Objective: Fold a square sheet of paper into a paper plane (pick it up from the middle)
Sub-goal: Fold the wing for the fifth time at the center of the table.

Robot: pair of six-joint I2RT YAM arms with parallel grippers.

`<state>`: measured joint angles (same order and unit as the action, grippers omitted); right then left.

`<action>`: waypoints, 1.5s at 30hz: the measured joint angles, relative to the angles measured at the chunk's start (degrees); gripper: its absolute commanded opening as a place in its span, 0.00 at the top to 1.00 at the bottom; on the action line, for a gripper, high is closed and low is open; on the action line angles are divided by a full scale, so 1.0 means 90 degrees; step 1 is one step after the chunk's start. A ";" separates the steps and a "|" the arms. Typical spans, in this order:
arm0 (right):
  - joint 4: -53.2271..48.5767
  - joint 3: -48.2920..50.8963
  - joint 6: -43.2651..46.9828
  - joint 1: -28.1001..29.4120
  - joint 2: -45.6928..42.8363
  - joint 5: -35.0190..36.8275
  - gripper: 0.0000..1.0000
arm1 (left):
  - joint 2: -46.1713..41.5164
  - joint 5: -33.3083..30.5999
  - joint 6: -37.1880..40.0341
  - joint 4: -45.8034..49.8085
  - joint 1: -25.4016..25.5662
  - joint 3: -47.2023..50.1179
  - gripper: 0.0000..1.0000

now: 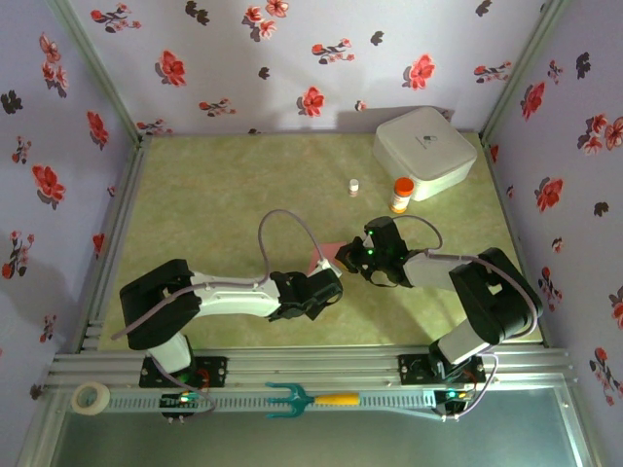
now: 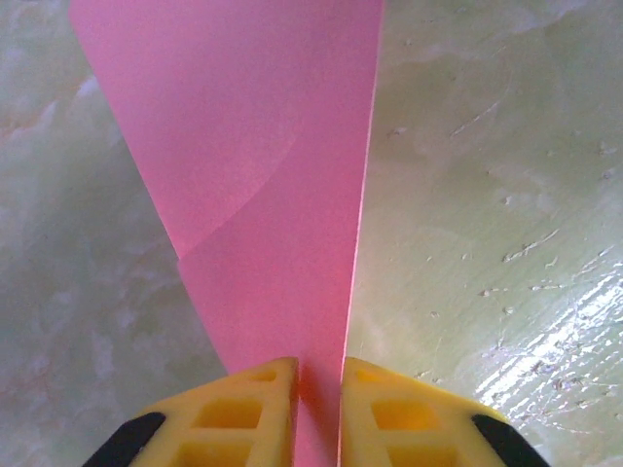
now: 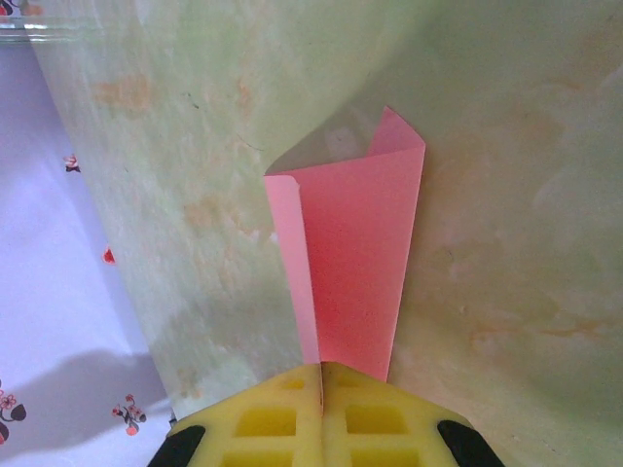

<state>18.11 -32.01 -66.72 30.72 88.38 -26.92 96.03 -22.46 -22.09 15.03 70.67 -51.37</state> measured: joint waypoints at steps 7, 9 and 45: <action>-0.0002 0.0000 0.0002 0.0000 0.0000 0.0000 0.96 | 0.0000 0.0000 -0.0002 0.0000 0.0000 0.0000 0.83; -0.0002 0.0000 0.0002 0.0000 0.0000 0.0000 0.97 | 0.0000 0.0017 -0.0005 0.0000 0.0000 0.0000 0.81; -0.2538 -0.0197 0.0923 -0.0435 -0.1982 0.1054 0.59 | -0.0197 0.1190 -0.0342 -0.1144 -0.0580 0.0712 1.00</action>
<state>-4.73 -33.78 -58.41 26.81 70.54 -17.43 94.26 -11.75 -25.17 4.73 65.45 -44.97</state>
